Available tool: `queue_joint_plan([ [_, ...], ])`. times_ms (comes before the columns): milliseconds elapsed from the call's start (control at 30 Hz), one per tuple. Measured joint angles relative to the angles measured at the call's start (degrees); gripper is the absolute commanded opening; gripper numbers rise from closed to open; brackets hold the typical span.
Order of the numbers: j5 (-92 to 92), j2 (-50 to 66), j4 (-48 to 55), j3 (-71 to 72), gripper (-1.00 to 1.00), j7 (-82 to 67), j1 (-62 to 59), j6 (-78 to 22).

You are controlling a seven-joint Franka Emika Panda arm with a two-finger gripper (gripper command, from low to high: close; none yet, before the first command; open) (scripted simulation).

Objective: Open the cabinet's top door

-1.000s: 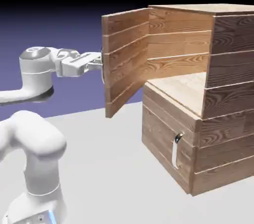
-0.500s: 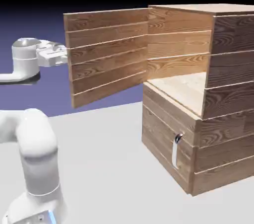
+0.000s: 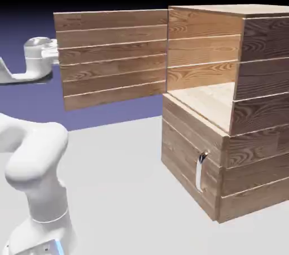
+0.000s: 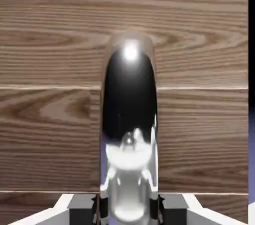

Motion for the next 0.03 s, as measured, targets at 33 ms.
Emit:
queue_joint_plan([
  [33,0.27,-0.35,2.08,0.73,-1.00,-0.51,-1.87,-1.36],
])
